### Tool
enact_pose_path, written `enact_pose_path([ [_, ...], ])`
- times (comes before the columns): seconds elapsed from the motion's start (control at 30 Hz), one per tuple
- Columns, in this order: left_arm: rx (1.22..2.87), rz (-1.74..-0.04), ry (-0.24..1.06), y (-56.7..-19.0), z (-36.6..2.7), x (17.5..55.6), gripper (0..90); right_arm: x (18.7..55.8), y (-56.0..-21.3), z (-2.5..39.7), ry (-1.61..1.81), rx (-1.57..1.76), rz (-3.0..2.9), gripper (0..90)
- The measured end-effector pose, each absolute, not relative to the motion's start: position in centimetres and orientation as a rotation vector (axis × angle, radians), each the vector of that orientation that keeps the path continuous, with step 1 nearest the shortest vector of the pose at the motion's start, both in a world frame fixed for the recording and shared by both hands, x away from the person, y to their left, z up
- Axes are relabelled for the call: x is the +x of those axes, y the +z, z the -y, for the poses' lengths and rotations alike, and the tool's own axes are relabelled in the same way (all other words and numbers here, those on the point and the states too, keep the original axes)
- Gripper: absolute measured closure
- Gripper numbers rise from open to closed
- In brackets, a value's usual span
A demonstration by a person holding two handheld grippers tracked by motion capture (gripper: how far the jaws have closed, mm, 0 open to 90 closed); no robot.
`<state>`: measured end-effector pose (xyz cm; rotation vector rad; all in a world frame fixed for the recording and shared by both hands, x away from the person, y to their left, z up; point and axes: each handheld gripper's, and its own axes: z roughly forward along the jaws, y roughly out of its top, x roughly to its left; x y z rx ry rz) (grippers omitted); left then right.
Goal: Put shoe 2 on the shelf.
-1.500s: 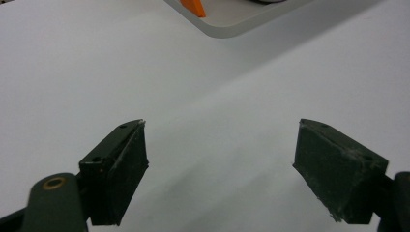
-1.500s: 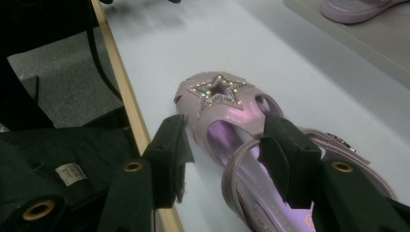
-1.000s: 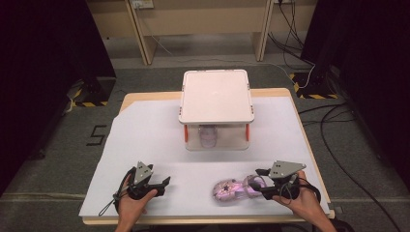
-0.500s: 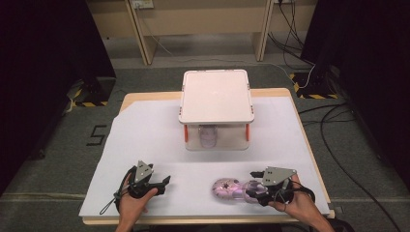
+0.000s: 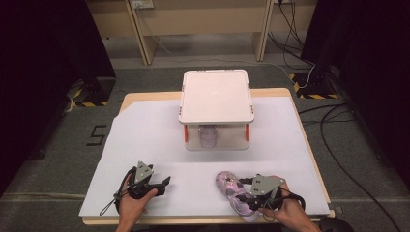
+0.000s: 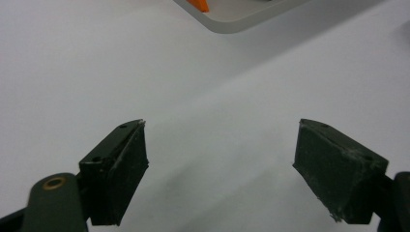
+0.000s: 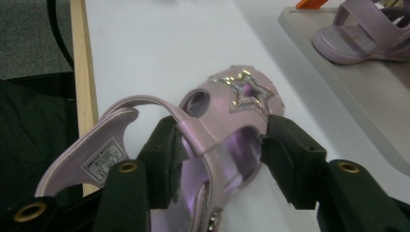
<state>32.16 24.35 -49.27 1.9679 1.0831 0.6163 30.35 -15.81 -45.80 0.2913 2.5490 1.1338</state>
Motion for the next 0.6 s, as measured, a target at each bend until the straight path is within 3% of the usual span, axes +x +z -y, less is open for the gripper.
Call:
enact_pose_path([
  [0.4,1.976,-1.072,0.62,-49.1,-24.2,32.1,18.5,29.8,-46.5,14.4,0.996,0.336,-2.496,61.5],
  [0.5,1.968,-1.068,0.621,-49.1,-24.4,32.1,18.6,29.7,-46.1,14.2,0.983,0.316,-2.474,73.2],
  [0.6,1.967,-1.069,0.622,-49.0,-24.5,32.0,18.5,29.7,-45.9,14.3,0.983,0.306,-2.463,77.3],
])
